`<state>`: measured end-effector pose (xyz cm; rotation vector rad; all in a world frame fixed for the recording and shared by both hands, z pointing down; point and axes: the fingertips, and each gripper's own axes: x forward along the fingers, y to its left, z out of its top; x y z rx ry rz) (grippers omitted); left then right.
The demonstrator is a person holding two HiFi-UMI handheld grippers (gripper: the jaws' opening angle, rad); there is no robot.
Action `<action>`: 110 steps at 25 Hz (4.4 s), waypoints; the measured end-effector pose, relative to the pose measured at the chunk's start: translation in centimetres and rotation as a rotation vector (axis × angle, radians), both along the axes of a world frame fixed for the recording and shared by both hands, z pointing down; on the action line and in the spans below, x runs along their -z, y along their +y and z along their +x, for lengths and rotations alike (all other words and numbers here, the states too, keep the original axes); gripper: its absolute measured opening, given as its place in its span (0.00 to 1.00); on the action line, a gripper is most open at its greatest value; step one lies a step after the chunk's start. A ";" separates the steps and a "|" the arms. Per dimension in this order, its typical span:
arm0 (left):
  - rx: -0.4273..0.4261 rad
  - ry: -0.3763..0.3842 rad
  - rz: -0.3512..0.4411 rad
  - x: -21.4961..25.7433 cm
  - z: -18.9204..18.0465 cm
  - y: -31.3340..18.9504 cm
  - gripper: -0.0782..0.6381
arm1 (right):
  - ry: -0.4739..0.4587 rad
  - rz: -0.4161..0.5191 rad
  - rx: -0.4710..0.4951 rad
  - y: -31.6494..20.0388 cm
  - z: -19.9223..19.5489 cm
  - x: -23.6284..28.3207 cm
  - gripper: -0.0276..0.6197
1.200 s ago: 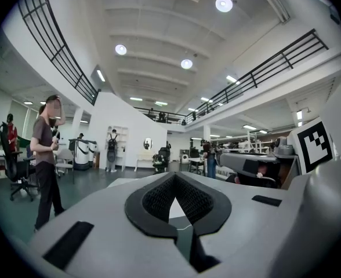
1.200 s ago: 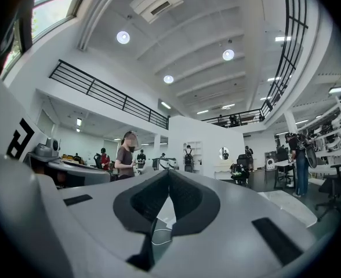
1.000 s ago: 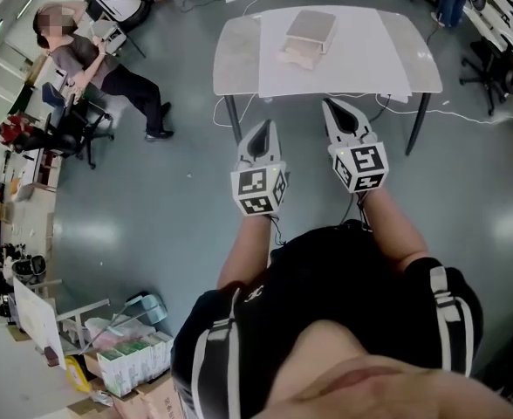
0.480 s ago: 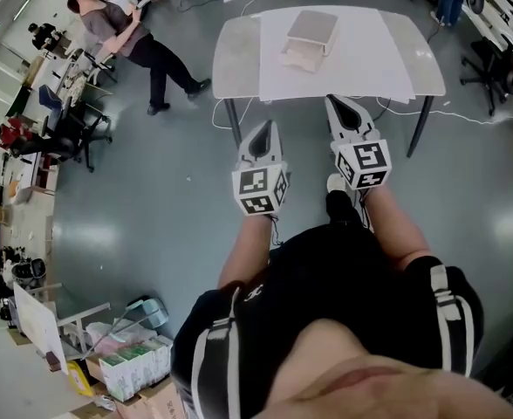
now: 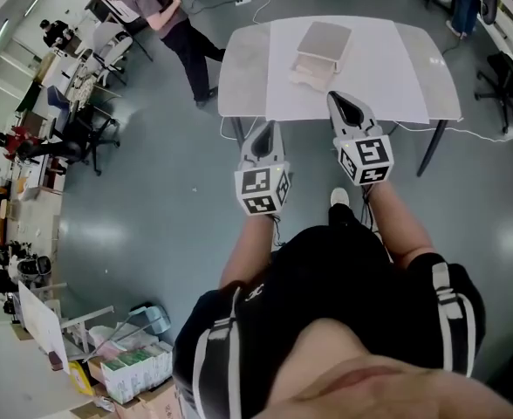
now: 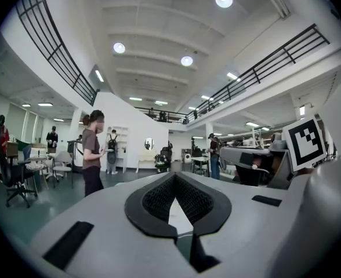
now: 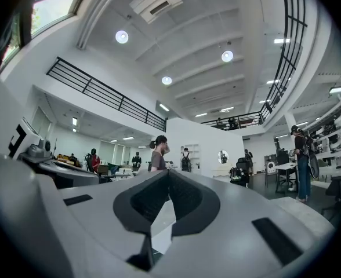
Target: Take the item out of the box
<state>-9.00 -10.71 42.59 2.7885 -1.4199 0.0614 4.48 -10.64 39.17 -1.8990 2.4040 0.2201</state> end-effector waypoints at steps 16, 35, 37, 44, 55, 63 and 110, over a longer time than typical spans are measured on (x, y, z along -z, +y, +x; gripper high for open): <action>0.032 -0.024 0.013 2.3 9.3 -15.0 0.12 | 0.008 -0.009 0.037 -14.9 9.1 1.0 0.06; 0.044 -0.023 -0.039 1.9 14.7 -26.7 0.12 | 0.083 -0.113 0.157 -27.4 11.9 -0.5 0.06; 0.047 -0.017 -0.044 1.9 14.8 -27.5 0.12 | 0.092 -0.133 0.159 -28.2 12.2 -1.0 0.06; 0.025 -0.029 -0.068 0.9 14.3 -30.4 0.12 | 0.121 -0.171 0.136 -31.2 11.7 -2.7 0.06; 0.060 -0.032 -0.095 -0.2 12.5 -32.7 0.12 | 0.335 -0.331 0.145 -35.0 11.4 -8.8 0.07; 0.118 -0.028 -0.107 -0.3 9.8 -33.6 0.12 | 0.411 -0.525 0.247 -36.9 9.3 -14.5 0.07; 0.385 -0.065 -0.171 -2.8 -3.4 -32.8 0.12 | 0.543 -1.211 0.338 -43.1 6.1 -37.7 0.27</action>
